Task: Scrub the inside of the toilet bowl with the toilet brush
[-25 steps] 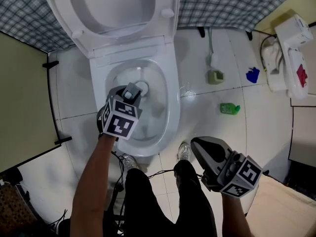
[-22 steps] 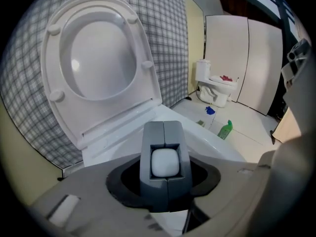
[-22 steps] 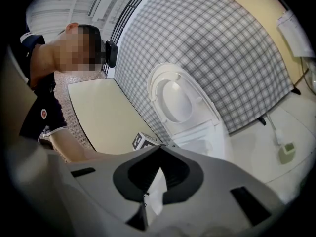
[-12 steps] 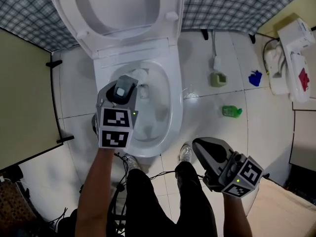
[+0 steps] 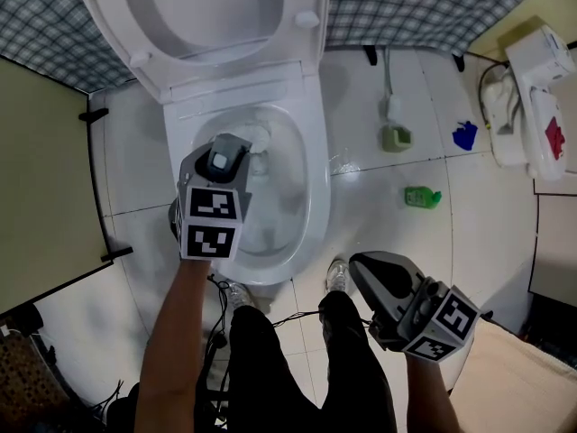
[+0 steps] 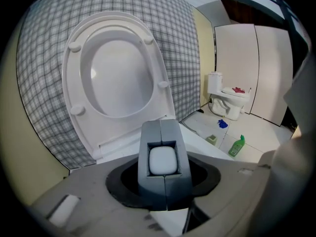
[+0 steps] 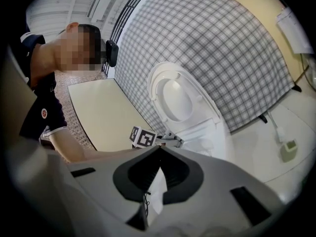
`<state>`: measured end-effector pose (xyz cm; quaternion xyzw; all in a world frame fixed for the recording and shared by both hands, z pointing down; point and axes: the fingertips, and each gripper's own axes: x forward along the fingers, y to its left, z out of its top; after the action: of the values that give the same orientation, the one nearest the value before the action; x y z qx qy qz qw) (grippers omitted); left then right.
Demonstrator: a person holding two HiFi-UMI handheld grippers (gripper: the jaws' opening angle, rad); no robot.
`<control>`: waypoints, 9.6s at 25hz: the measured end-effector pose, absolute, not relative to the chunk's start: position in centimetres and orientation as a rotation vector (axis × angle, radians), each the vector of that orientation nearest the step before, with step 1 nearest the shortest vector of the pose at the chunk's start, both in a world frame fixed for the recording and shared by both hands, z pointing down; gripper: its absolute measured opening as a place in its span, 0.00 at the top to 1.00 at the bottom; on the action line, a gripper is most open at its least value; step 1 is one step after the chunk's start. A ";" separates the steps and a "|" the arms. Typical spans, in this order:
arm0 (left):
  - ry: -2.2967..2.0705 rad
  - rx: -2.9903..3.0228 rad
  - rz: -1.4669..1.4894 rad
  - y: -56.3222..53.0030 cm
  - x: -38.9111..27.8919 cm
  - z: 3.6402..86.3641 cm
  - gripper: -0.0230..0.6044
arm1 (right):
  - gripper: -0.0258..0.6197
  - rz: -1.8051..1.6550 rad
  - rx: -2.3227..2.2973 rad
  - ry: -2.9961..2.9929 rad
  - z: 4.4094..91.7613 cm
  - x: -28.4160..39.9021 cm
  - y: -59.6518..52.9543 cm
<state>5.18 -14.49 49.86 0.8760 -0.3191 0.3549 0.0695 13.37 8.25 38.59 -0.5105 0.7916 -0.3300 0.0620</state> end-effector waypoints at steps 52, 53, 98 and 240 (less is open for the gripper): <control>-1.284 2.408 1.132 -15.2 -2.4 48.2 0.67 | 0.96 -0.998 -1.501 2.420 38.5 13.1 7.6; -1.268 2.412 1.137 -15.1 -2.0 48.6 0.67 | 0.96 -1.002 -1.502 2.421 38.6 13.1 7.7; -0.766 2.724 1.317 -10.9 8.0 53.3 0.67 | 0.96 -1.040 -1.584 2.361 40.5 15.0 8.7; -0.681 2.627 1.351 -9.9 3.6 51.9 0.68 | 0.96 -1.054 -1.502 2.414 39.9 12.6 7.6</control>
<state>3.63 -9.91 51.87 0.8652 -0.2244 0.4450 0.0550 12.57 7.59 39.93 -0.4946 0.7949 -0.3471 0.0547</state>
